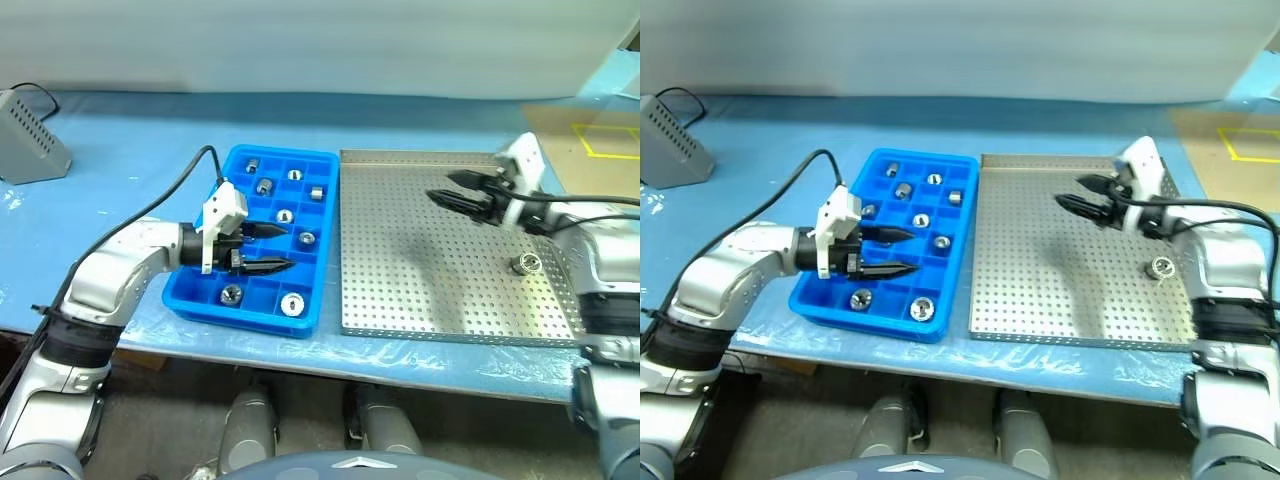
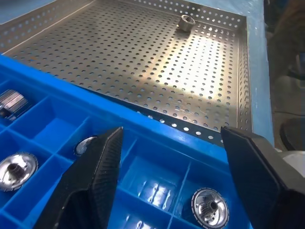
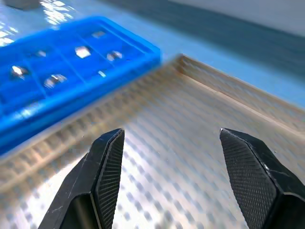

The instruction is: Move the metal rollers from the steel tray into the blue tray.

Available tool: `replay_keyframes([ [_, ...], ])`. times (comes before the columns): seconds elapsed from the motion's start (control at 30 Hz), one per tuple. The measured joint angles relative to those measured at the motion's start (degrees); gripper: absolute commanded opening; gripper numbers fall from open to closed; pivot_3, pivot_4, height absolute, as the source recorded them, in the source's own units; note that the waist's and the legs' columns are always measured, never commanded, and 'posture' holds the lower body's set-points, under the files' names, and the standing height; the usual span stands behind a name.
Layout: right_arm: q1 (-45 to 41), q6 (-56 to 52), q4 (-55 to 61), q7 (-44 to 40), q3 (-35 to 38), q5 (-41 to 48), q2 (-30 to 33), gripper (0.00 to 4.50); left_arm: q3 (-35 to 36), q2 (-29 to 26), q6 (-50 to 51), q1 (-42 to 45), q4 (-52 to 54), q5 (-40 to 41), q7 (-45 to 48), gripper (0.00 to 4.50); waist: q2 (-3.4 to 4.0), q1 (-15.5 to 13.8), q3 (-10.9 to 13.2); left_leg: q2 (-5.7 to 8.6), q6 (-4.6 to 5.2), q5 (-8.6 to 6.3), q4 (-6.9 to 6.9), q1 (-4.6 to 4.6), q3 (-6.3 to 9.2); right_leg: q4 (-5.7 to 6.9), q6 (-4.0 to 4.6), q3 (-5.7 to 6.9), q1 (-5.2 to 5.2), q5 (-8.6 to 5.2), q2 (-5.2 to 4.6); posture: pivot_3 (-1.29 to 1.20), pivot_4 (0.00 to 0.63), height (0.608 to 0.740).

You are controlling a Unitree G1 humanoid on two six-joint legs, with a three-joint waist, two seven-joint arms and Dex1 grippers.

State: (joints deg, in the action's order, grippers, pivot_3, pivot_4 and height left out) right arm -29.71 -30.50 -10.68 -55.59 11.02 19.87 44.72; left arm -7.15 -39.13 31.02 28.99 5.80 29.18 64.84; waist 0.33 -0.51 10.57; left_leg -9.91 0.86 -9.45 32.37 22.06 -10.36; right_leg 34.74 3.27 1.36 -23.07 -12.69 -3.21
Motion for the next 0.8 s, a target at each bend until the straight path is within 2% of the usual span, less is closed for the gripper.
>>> replay_keyframes([
  [0.13,2.7,1.6,-2.9,3.5,3.7,-0.5,0.8,3.29,-1.1,1.8,-1.5,2.0,-2.5,-1.2,1.6,3.48,0.02,2.2,0.0,0.02,0.05,-0.03,0.16,-0.01,-0.04,0.04,-0.01,-0.01,0.02,0.01,-0.01,-0.41,0.150,0.740],
  [0.27,7.3,2.2,-3.5,4.4,6.3,-0.4,2.2,3.29,-2.3,3.2,-1.9,2.3,-3.3,-1.8,3.0,3.48,0.03,3.1,0.0,0.00,0.10,-0.06,0.21,-0.02,-0.03,0.03,-0.01,0.00,0.06,0.00,0.01,-0.42,0.150,0.740],
  [0.53,10.2,3.7,-7.7,5.3,6.3,-0.7,2.2,3.29,-2.3,3.6,-3.2,2.8,-5.6,-3.5,3.8,3.48,0.05,4.0,0.0,0.04,0.32,-0.20,0.48,0.09,-0.03,0.02,-0.02,0.03,0.12,0.00,-0.04,-0.40,0.150,0.740],
  [0.8,9.8,9.0,-17.2,5.6,4.9,-3.3,2.1,3.29,-2.2,3.5,-2.9,2.0,-4.8,-3.7,3.4,3.48,0.05,4.1,0.0,0.03,0.34,-0.21,0.51,0.12,-0.02,0.02,-0.02,0.08,0.12,0.00,-0.05,-0.37,0.150,0.740],
])
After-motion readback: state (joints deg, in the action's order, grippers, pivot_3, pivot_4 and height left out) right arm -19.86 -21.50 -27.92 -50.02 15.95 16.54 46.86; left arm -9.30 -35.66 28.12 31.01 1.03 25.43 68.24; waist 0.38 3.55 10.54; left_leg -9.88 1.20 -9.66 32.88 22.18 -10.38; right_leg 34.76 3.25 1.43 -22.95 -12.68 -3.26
